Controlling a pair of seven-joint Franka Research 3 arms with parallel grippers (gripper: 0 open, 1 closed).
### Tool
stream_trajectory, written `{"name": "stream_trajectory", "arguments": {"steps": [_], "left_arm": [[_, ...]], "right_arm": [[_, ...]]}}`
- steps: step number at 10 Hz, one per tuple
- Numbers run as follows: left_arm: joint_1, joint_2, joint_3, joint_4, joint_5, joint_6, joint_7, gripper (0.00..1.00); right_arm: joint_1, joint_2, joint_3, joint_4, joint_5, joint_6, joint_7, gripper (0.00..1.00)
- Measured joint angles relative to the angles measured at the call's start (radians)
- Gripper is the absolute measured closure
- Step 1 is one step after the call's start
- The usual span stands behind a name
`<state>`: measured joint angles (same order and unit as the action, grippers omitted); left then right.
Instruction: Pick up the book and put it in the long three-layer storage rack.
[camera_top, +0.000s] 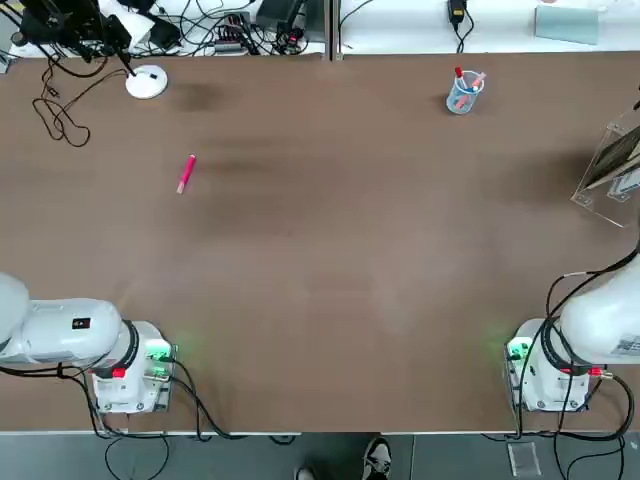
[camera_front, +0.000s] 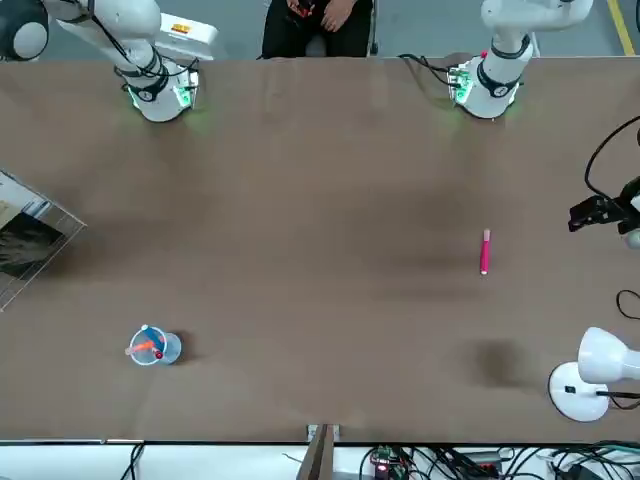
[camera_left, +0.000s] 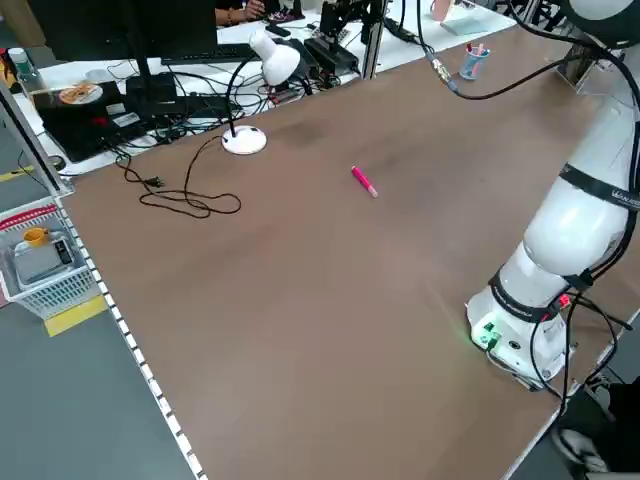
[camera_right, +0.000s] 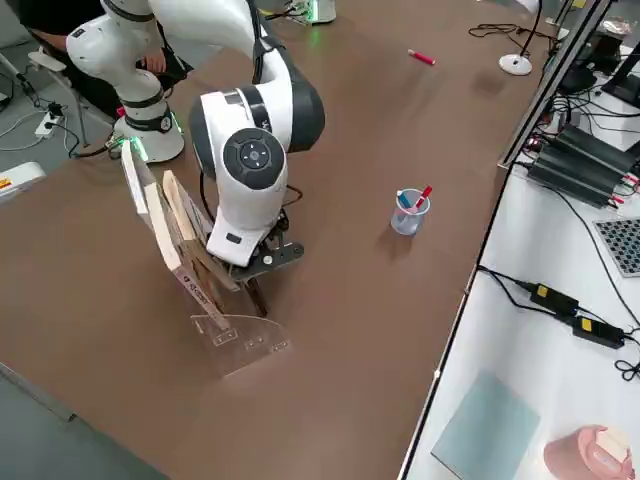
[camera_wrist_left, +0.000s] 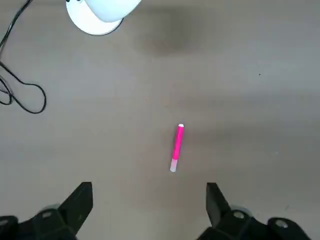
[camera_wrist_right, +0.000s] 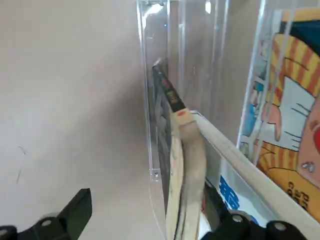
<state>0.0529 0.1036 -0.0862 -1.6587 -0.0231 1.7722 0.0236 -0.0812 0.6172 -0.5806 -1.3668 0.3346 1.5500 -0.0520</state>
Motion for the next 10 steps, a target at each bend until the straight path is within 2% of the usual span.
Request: {"name": "stream_trajectory", "arguments": {"steps": [4,10], "left_arm": [[0.000,0.000,0.000,0.001,0.000,0.001,0.000,0.00],[-0.006,0.000,-0.001,0.030,0.000,0.001,0.000,0.00]], "right_arm": [[0.034,0.000,0.017,0.015,0.006,-0.002,0.016,0.00],[0.106,-0.011,0.099,0.036,0.015,0.013,0.092,0.00]]}}
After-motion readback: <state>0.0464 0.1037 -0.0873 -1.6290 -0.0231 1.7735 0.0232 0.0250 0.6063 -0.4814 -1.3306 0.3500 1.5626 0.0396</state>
